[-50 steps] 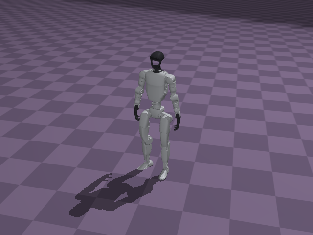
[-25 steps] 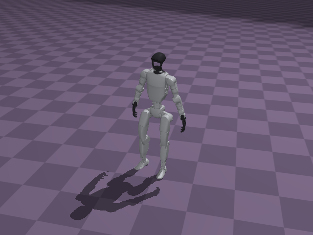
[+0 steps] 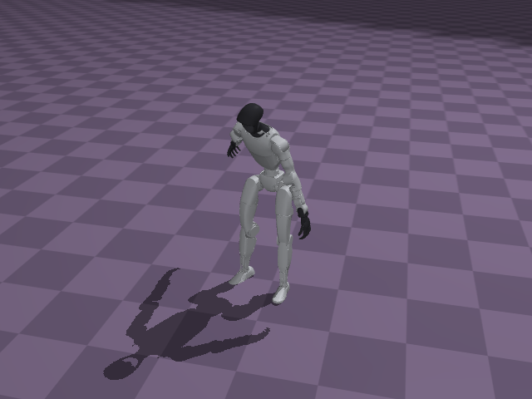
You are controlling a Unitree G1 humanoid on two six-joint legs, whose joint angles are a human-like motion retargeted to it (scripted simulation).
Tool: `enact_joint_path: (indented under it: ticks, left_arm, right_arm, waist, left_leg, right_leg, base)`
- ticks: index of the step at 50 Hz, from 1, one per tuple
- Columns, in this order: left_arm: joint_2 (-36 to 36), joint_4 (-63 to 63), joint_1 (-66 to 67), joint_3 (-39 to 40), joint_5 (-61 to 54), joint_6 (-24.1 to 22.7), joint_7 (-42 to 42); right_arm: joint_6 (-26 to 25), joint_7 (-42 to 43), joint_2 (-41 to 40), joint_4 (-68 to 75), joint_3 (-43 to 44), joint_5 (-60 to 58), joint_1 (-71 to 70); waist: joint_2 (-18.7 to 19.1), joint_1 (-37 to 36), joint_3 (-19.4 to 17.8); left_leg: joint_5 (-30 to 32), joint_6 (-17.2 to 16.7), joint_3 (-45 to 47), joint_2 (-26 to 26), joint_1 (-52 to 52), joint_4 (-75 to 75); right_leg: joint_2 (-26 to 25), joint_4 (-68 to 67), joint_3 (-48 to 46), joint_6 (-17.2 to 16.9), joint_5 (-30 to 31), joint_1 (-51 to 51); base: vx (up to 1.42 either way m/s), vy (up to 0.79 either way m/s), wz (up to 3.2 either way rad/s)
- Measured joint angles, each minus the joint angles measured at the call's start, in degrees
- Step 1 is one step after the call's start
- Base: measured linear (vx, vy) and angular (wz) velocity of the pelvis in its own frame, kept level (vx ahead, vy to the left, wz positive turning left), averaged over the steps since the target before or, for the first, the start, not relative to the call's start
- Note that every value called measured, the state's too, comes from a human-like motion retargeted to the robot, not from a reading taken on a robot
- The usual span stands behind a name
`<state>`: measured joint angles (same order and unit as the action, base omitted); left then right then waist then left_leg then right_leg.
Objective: Upper body actions
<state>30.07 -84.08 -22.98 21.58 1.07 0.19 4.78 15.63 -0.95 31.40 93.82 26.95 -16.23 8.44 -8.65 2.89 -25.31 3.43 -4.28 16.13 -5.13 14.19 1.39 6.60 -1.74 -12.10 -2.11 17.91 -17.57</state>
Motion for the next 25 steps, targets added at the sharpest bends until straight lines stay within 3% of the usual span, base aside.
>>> enact_joint_path:
  ticks: [5, 15, 25]
  left_arm:
    - [1.26, -1.31, -6.8, 0.5, 1.65, -0.49, -0.94]
    - [1.79, -1.41, -16.94, 1.98, -0.93, -3.66, -3.54]
    - [-1.35, -0.67, -22.45, 1.4, -0.1, -7.43, -4.22]
  right_arm:
    - [2.21, -1.85, 0.84, 3.21, 3.22, 8.14, 2.11]
    - [3.73, -6.08, 1.38, 3.58, 4.43, 24.94, 5.84]
    - [4.75, -5.19, 2.06, 3.58, 4.94, 32.23, 7.47]
  waist:
    - [-2.05, 2.34, -4.48]
    - [-6.85, 9.41, -4.48]
    - [-10.46, 13.74, -4.48]
  left_leg:
    - [1.13, -1.52, 1.45, -1.96, 3.55, 0.56]
    - [2.51, -2.75, 6.85, -5.31, 13.96, 1.7]
    - [1.54, -4.06, 12.86, -7.77, 18.67, 1.78]
  right_leg:
    - [-1.58, 0.42, 1.2, 0.94, 1.2, -4.69]
    - [-4.02, 1.75, 3.15, 1.57, 5.04, -18.63]
    - [-6.13, 1.98, 6.41, 1.26, 6.25, -26.78]
  base:
    - [-0.69, -0.23, -0.33]
    - [-0.66, -0.1, -0.51]
    - [-0.43, 0.0, -0.5]
